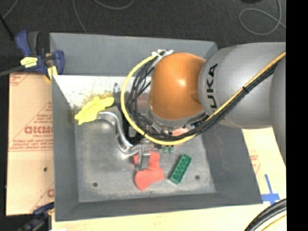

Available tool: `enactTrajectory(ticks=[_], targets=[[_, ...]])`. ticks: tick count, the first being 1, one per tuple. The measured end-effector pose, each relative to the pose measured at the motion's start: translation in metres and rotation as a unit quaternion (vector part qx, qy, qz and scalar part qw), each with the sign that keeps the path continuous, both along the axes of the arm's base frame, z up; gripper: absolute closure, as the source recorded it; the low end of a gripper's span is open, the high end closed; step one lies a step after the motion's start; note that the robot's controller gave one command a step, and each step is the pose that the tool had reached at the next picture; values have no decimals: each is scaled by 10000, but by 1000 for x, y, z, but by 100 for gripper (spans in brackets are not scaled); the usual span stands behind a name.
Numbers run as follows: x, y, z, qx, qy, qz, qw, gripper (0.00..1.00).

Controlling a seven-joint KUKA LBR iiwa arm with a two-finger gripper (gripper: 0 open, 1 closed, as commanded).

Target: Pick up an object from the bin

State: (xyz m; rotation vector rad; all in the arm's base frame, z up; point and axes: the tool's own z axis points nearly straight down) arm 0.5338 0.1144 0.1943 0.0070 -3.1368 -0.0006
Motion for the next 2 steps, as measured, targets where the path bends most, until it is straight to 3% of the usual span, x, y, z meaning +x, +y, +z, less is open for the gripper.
enactTrajectory(ticks=[1,2], targets=[[1,-1,4,5,-37,-14,10000,0],[-5,-18,-26,7,-57,396,9992,0]])
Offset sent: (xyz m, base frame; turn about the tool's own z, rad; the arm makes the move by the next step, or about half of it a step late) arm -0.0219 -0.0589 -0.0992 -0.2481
